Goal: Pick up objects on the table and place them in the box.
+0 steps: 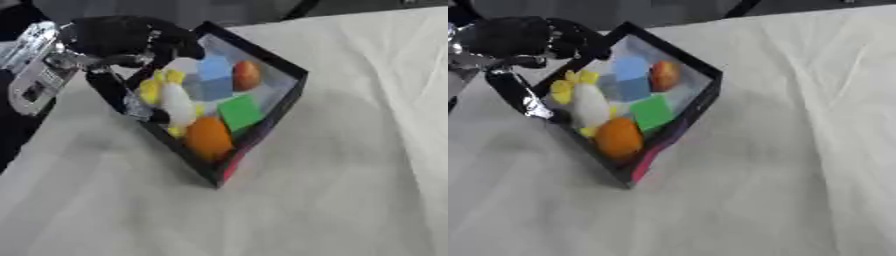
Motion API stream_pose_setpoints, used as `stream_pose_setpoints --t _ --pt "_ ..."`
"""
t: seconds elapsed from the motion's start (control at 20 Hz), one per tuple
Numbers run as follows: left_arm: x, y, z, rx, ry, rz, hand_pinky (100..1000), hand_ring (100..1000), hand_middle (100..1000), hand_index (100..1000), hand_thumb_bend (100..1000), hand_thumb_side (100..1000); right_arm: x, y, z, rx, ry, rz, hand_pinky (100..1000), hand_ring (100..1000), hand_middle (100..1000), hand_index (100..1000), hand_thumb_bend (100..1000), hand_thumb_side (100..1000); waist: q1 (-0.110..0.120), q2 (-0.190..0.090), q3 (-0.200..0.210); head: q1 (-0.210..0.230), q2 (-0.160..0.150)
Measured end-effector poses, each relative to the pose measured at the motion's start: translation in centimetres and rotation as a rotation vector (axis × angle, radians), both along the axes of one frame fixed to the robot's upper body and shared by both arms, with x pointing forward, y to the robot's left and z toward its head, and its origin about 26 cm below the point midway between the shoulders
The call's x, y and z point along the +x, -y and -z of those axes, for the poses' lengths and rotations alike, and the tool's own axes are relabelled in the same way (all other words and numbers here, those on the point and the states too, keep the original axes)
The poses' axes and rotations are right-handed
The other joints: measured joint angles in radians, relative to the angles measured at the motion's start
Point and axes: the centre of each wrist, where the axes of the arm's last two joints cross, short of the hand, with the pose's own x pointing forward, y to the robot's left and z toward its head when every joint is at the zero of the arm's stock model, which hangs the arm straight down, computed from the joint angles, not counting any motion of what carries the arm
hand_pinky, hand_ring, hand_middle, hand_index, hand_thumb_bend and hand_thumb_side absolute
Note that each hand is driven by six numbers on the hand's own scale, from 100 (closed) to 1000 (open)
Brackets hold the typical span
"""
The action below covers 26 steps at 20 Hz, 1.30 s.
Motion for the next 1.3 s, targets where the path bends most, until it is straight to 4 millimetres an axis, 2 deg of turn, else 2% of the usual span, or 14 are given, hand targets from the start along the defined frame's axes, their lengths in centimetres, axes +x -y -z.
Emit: stream_pose_setpoints --t 0.05,0.2,0.3,0.5,0.55,0.65,0.85,0.9,0.95,1.15,1.3 --pt "-0.3 -0.4 0.5 -0.094 -0.026 0.013 891 894 824 905 100 463 0.0 0.0 0.0 0.001 0.001 0.001 949 646 569 791 100 535 0.0 0.0 0.003 -0.001 0.004" --pt "-2.0 -1.9 1.6 -0.478 -0.142 0.071 873 857 795 883 100 524 0.0 0.1 0.2 0.005 0.0 0.007 948 647 570 791 100 533 0.0 0.0 0.011 -0.013 0.012" --pt "-3.8 -2.9 1.6 -0.71 -0.228 0.108 873 848 796 890 100 547 -0.1 0.3 0.4 0.01 0.001 0.015 947 647 571 791 100 532 0.0 0.0 0.019 -0.027 0.015" --pt "-7.5 -4.7 1.3 -1.033 -0.387 0.153 867 836 796 891 100 575 -0.3 0.7 0.8 0.023 0.01 0.042 946 649 572 792 100 531 -0.002 -0.001 0.037 -0.05 0.015" --pt "-8.2 -5.0 1.2 -1.086 -0.418 0.163 867 836 796 891 100 575 -0.3 0.7 0.8 0.025 0.014 0.048 946 649 572 792 100 531 -0.003 -0.001 0.04 -0.053 0.015" --pt "-9.4 -5.3 0.8 -1.169 -0.464 0.188 825 816 804 912 100 634 -0.4 0.7 0.9 0.029 0.022 0.054 945 653 575 794 100 531 -0.008 -0.003 0.045 -0.058 0.015" --pt "-11.6 -6.0 3.6 -1.418 -0.596 0.186 824 812 814 927 116 678 -0.6 0.6 1.3 0.051 0.038 0.069 945 657 578 796 100 531 -0.026 -0.007 0.073 -0.062 0.016" --pt "-11.9 -6.1 4.3 -1.468 -0.619 0.178 829 816 818 927 115 678 -0.6 0.6 1.4 0.056 0.042 0.071 944 656 577 796 100 421 -0.029 -0.009 0.078 -0.062 0.019" --pt "-12.1 -6.3 4.9 -1.505 -0.639 0.164 840 824 827 934 100 653 -0.6 0.5 1.6 0.06 0.043 0.073 942 653 575 794 100 533 -0.032 -0.011 0.084 -0.062 0.023" --pt "-12.5 -6.4 6.9 -1.552 -0.692 0.137 840 819 817 933 100 654 -0.6 0.3 2.6 0.09 0.049 0.065 938 654 576 794 100 536 -0.04 -0.03 0.104 -0.057 0.025" --pt "-12.4 -5.9 7.7 -1.537 -0.73 0.137 840 815 812 925 100 667 -0.5 0.1 3.3 0.113 0.078 0.047 941 676 595 806 100 542 -0.046 -0.033 0.115 -0.055 0.028"
